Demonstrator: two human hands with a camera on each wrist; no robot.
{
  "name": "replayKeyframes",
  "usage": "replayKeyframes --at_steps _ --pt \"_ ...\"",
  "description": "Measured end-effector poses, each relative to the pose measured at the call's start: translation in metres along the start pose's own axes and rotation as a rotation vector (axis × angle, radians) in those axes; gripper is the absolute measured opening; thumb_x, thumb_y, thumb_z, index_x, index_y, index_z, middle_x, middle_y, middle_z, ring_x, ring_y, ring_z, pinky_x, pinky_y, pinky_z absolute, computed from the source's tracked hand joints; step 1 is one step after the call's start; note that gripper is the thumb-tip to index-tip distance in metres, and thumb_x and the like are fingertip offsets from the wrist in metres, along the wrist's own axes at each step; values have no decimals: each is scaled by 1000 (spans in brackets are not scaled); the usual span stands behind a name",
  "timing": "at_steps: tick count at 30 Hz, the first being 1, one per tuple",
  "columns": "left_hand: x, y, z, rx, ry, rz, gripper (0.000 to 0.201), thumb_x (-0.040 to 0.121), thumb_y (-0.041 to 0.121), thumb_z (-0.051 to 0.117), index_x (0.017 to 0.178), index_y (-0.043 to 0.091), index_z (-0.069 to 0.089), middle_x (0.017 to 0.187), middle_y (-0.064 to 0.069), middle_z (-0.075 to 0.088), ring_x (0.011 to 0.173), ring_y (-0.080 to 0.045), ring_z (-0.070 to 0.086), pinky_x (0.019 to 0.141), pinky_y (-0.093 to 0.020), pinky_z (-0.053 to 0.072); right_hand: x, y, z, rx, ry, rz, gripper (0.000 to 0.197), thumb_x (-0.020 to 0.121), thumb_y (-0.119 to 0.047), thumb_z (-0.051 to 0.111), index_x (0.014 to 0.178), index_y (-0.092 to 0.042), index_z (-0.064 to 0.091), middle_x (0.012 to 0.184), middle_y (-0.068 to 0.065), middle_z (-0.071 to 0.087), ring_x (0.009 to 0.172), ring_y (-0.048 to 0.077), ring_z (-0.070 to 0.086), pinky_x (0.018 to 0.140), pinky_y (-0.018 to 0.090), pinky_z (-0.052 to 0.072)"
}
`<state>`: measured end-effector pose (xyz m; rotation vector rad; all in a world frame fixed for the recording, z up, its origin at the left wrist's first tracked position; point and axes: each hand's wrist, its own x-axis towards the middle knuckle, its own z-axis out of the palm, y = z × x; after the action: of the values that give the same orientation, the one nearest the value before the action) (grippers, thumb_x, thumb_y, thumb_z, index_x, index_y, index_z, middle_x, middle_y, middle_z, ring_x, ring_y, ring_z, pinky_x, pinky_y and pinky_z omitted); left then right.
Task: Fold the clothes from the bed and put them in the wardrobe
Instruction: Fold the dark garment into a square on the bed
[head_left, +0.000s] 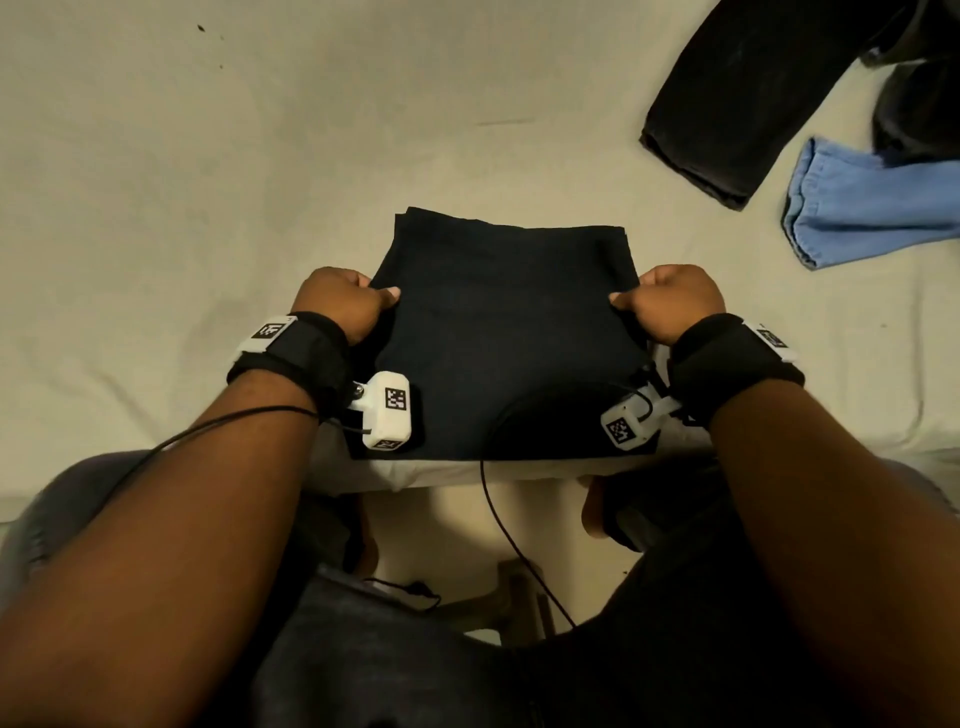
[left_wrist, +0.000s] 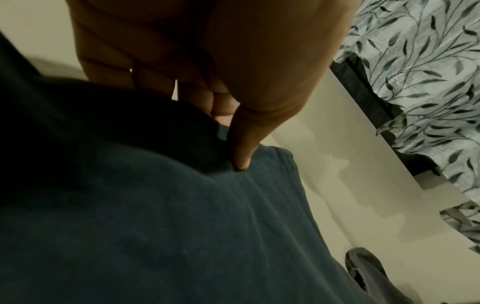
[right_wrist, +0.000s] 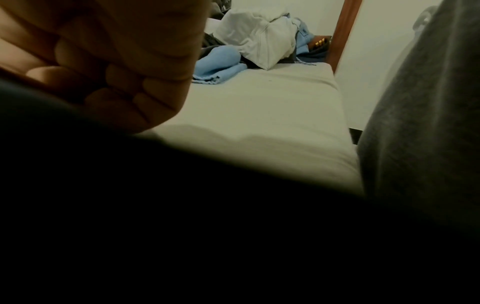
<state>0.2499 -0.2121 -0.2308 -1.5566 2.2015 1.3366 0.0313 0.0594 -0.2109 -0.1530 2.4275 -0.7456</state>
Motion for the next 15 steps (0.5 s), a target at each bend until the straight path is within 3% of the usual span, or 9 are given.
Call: replayKeyframes --at_steps 2,4,6,10,13,15 --pt "-2 6 4 -77 6 19 34 84 42 79 77 13 62 75 1 67 71 -19 63 61 -27 47 1 -8 4 99 16 -19 29 82 -31 80 72 -17 57 70 -2 59 67 15 56 57 26 41" --pt "-3 18 6 -203 10 36 37 79 45 83 93 13 71 86 3 74 78 -15 71 70 -28 56 3 -20 5 194 10 -50 28 80 -37 83 91 -16 68 83 -5 69 74 11 66 66 25 50" --pt "2 31 6 -313 7 54 41 76 47 85 98 15 71 93 0 77 84 -16 73 77 -32 60 10 -30 4 217 20 -106 32 82 -41 81 102 -18 71 91 -6 71 81 9 67 75 24 53" --pt "24 48 6 -335 65 116 25 81 44 81 87 23 71 92 2 75 85 -14 70 86 -31 58 24 -43 9 138 49 -198 10 91 -31 72 88 -22 74 86 -10 70 81 5 63 74 17 47" --pt "38 46 11 -249 130 125 18 89 33 76 76 24 66 82 6 69 80 -12 64 78 -22 52 36 -38 10 93 82 -197 12 91 -24 72 79 -25 70 76 -12 66 68 0 58 64 12 43" --pt "42 41 12 -220 157 120 24 89 33 76 71 24 63 74 10 65 77 -11 62 74 -21 49 41 -34 6 109 110 -179 10 90 -26 74 81 -25 72 78 -10 69 69 2 60 65 12 46"
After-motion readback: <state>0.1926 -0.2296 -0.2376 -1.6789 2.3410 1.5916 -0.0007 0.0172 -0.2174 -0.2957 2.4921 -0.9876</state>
